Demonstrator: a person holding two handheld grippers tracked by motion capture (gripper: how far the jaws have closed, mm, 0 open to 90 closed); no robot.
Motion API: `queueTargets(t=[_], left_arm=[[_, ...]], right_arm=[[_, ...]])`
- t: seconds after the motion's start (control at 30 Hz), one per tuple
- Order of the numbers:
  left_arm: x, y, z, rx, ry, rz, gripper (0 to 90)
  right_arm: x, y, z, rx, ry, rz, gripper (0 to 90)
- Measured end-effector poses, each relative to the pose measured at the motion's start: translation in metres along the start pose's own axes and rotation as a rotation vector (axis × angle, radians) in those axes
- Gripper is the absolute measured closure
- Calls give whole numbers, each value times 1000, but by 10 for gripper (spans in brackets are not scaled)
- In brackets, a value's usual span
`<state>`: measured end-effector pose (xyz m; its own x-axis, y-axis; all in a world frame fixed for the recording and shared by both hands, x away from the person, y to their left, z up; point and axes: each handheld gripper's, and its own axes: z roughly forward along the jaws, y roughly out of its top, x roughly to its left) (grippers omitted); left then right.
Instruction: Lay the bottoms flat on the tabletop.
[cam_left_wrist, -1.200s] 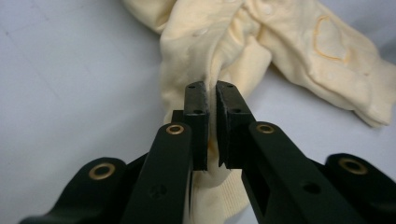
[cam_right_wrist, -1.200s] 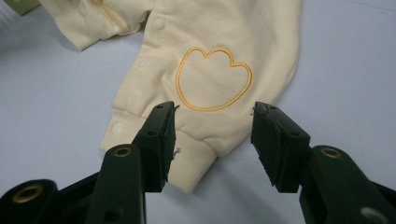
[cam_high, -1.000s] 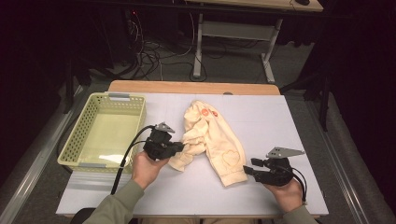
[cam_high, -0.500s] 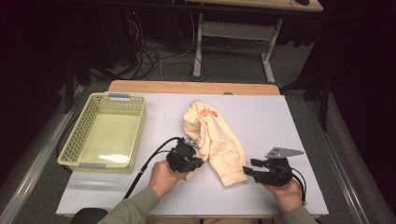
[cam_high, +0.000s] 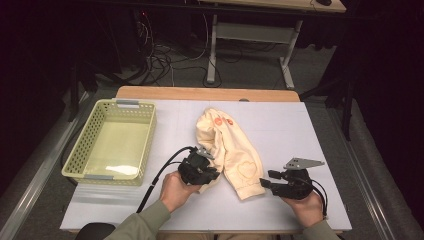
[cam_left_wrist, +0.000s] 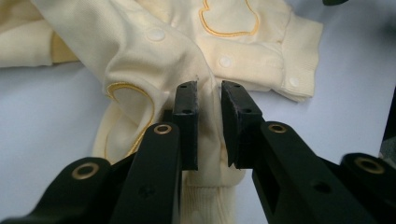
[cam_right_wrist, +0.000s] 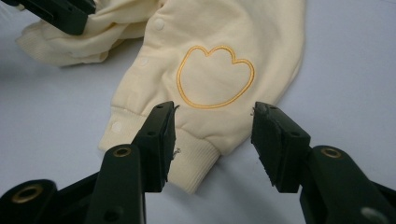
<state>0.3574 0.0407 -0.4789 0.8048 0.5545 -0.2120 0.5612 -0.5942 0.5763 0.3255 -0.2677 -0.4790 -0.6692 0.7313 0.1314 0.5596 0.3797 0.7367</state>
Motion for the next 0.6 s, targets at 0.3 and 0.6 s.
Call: queueTargets(t=[0.3,0.6], left_arm=[[-1,1,-5,-23,3,10,664],[2,0,-26,-86,4,-13,635]], right_arm=[[-1,0,1,4,1,6,501],[-1,0,1,4,0,9,496]])
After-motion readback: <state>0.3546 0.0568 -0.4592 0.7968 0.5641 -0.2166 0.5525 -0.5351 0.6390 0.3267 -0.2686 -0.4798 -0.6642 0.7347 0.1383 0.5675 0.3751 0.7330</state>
